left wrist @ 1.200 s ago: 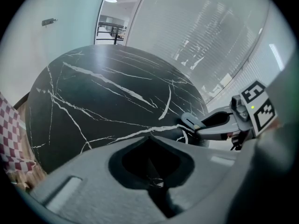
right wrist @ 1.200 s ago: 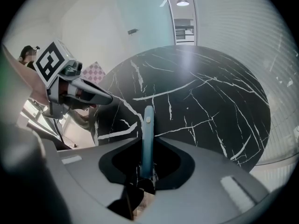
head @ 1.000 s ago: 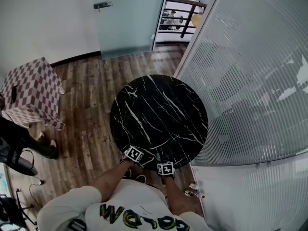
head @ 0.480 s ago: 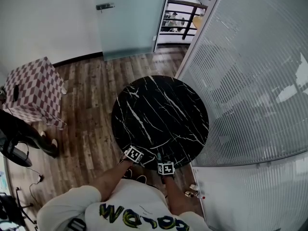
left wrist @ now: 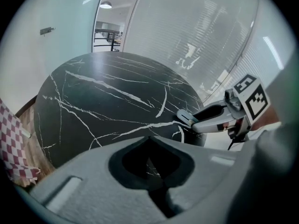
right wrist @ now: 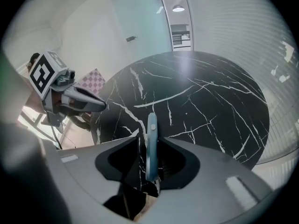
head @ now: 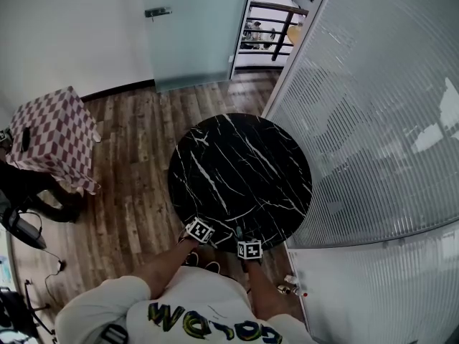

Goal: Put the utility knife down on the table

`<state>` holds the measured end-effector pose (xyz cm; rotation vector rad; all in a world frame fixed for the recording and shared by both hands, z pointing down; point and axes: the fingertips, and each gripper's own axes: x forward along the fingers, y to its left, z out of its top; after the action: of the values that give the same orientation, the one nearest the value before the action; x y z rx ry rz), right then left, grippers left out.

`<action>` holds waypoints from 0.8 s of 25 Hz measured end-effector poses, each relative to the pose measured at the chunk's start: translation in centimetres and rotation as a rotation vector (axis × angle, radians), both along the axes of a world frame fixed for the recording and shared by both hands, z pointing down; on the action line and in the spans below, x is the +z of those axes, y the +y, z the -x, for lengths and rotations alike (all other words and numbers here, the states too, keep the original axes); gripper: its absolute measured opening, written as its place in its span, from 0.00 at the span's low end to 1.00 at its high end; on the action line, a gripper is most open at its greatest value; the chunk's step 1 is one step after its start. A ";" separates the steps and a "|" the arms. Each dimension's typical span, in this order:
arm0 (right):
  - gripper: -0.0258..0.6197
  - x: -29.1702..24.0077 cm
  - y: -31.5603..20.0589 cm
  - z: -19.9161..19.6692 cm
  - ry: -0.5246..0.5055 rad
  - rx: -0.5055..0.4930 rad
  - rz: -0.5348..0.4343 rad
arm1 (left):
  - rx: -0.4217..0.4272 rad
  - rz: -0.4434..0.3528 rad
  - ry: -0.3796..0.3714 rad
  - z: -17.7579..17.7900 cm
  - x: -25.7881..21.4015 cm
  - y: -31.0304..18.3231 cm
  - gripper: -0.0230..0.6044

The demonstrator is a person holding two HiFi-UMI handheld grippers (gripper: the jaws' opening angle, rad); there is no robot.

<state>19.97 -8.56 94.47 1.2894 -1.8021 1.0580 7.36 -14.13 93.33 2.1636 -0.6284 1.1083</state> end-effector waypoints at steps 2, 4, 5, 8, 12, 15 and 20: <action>0.27 -0.1 0.1 0.1 0.003 0.000 -0.004 | 0.004 -0.003 0.012 -0.1 -0.3 0.2 0.04; 0.27 -0.2 -0.1 0.0 0.007 -0.001 -0.014 | -0.003 -0.015 0.016 -0.1 -0.7 0.0 0.04; 0.28 -0.2 -0.2 0.0 0.009 0.001 -0.020 | -0.004 -0.017 0.021 -0.2 -1.0 0.0 0.04; 0.29 -0.7 -0.6 -0.1 0.005 0.011 -0.037 | 0.001 -0.026 0.019 -0.1 -0.7 -0.1 0.04; 0.29 -1.2 -0.6 -0.2 0.005 0.014 -0.043 | 0.011 -0.028 0.013 0.2 -0.6 0.2 0.04; 0.30 -1.7 -0.7 -0.4 0.006 0.021 -0.064 | 0.015 -0.030 0.031 0.1 -1.1 0.4 0.04; 0.30 -3.6 -1.3 -0.4 -0.022 0.030 -0.128 | 0.031 -0.083 0.111 -0.8 -3.3 0.5 0.04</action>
<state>20.40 -9.87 90.85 1.3890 -1.8986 0.9906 8.16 -13.62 90.02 2.2950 -0.6027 0.9858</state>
